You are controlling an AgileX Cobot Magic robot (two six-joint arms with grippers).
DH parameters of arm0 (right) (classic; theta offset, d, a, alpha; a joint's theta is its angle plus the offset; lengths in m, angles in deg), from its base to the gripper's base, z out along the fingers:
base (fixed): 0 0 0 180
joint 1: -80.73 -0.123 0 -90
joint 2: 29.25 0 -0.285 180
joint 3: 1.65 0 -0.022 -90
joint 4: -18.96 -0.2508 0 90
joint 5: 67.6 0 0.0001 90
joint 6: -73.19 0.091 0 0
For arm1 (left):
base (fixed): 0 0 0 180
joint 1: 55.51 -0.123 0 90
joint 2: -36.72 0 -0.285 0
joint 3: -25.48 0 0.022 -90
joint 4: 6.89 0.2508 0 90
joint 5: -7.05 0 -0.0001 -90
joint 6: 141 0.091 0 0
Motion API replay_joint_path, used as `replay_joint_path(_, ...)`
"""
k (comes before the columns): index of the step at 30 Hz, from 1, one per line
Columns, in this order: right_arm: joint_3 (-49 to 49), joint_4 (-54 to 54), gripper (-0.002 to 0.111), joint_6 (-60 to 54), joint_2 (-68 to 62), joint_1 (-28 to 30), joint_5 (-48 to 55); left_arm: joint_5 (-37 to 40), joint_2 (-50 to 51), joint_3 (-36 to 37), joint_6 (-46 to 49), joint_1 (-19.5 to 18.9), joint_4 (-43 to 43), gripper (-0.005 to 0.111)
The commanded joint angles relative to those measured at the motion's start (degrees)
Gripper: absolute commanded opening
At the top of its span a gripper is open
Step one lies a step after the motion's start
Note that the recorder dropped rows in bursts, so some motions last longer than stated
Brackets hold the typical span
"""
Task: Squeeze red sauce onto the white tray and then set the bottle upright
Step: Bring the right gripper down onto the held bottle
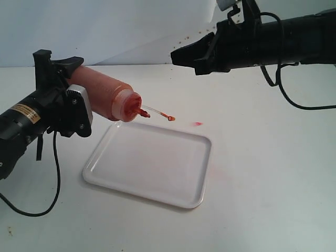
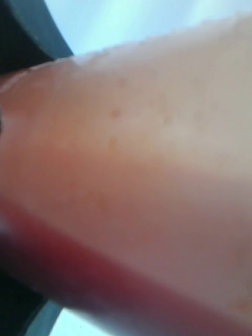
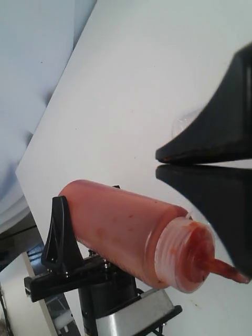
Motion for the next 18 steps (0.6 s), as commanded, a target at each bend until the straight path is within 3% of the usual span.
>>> replay_joint_path(1, -0.30, -0.96, 0.020, 0.08, 0.11, -0.45, 1.20, -1.39, -0.50, -0.66, -0.53, 0.37, -0.83, 0.000)
replay_joint_path(5, -0.30, -0.60, 0.060, 0.08, 0.11, -1.72, 1.66, -1.39, -0.46, -0.66, -0.53, 0.37, 0.23, 0.000)
replay_joint_path(8, -0.30, -0.37, 0.098, -1.69, 0.11, -2.70, 2.00, -1.39, -0.46, -0.66, -0.53, 0.37, 1.59, 0.000)
replay_joint_path(18, -0.30, -0.38, 0.101, 1.67, 0.11, -4.66, 0.33, -0.45, -0.46, -0.66, -0.65, 0.37, 1.95, 0.000)
